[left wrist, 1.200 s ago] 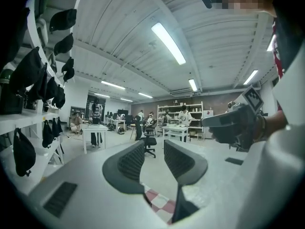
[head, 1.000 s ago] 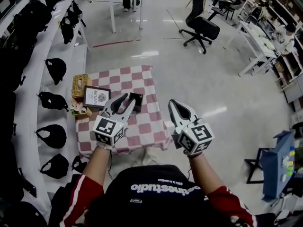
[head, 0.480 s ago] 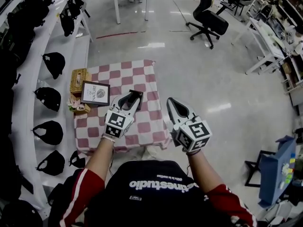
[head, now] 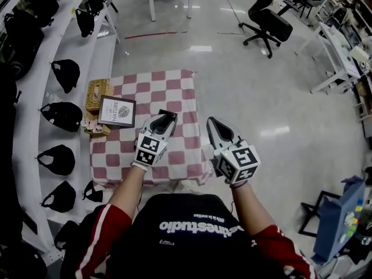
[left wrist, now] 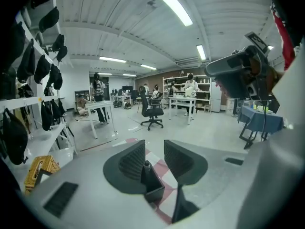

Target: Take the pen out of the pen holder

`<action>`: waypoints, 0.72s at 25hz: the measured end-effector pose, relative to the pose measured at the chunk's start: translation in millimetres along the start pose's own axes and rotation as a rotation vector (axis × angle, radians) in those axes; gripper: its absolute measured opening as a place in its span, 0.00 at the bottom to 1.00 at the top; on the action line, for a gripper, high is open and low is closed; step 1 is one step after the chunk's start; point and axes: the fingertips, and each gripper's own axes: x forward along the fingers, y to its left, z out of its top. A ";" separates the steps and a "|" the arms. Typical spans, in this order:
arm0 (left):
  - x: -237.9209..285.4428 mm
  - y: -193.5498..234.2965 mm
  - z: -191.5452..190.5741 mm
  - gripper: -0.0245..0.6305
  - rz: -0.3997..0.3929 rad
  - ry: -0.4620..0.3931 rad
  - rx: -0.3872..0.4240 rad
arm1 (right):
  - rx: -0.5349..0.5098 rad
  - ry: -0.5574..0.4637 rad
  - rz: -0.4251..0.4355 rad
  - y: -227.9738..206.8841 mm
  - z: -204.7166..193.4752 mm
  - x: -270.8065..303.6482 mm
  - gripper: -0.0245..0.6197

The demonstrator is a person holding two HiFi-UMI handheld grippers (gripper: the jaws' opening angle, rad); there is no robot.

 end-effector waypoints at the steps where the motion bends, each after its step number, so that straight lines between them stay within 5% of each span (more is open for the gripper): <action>1: 5.2 -0.1 -5.6 0.22 0.002 0.010 -0.007 | 0.001 0.004 0.001 -2.9 -1.3 1.7 0.04; 18: 70.4 14.4 -75.5 0.22 0.069 0.152 -0.121 | 0.029 0.082 0.007 -38.7 -23.9 17.4 0.04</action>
